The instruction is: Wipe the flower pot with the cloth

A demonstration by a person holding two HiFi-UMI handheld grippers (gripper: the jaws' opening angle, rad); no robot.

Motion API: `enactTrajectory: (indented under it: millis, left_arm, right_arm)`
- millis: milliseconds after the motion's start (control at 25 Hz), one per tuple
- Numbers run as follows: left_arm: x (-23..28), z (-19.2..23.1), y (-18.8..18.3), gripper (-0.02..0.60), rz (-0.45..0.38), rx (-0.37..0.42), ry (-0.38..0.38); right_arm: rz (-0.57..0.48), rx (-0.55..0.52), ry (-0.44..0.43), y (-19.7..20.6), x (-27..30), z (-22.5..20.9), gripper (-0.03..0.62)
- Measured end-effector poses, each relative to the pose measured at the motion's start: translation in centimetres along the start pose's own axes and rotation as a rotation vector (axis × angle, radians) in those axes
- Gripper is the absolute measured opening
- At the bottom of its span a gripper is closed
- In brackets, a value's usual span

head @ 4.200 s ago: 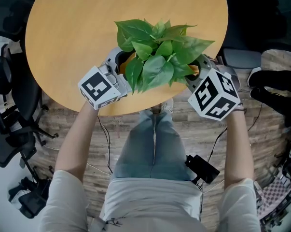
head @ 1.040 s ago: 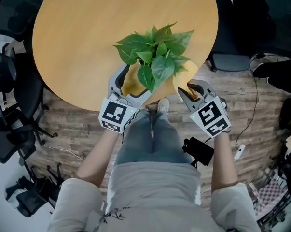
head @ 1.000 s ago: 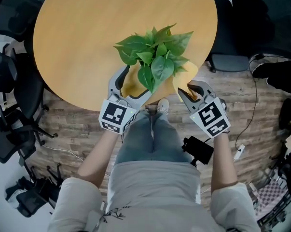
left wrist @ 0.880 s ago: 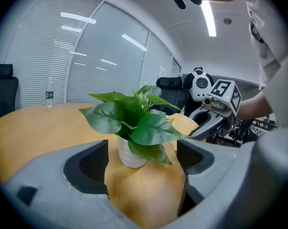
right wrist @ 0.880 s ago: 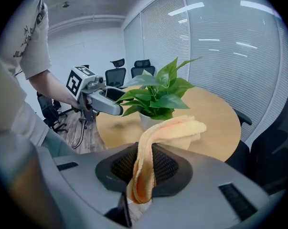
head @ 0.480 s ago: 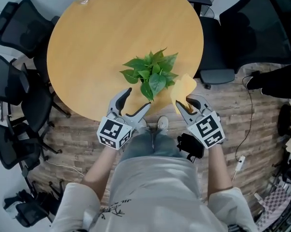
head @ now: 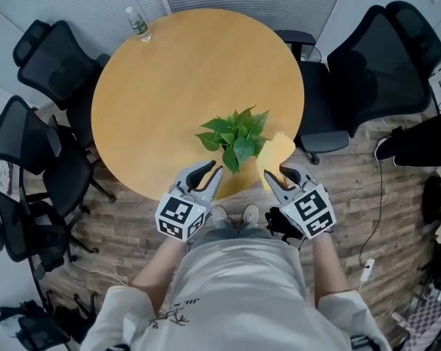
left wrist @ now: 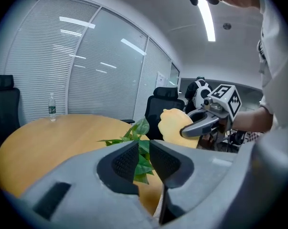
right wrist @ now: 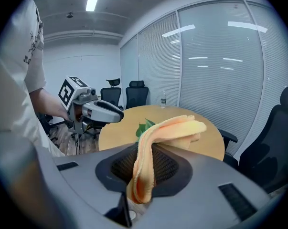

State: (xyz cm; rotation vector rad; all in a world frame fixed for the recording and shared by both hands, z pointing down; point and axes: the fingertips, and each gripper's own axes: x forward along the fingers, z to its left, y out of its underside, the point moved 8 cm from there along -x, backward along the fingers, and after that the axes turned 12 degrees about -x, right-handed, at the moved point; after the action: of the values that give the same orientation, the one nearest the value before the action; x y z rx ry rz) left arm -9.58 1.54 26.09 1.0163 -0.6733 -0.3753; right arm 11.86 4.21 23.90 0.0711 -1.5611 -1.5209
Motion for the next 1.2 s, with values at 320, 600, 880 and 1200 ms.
enactTrajectory:
  millis: [320, 600, 880, 1200]
  left_arm:
    - [-0.9, -0.6, -1.3, 0.011, -0.003, -0.020, -0.002]
    - [-1.4, -0.8, -2.1, 0.011, -0.027, -0.018, 0.016]
    - [-2.0, -1.0, -2.5, 0.011, -0.040, 0.000, 0.012]
    - [-2.4, -1.0, -2.2, 0.011, -0.045, -0.009, 0.000]
  right_arm:
    - [-0.082, 0.008, -0.024, -3.2, 0.5, 1.5, 0.061]
    - [-0.116, 0.005, -0.048, -4.2, 1.2, 2.1, 0.061]
    - [-0.136, 0.009, -0.059, -4.7, 1.3, 2.7, 0.061]
    - [-0.143, 0.007, -0.089, -4.8, 1.3, 3.2, 0.061]
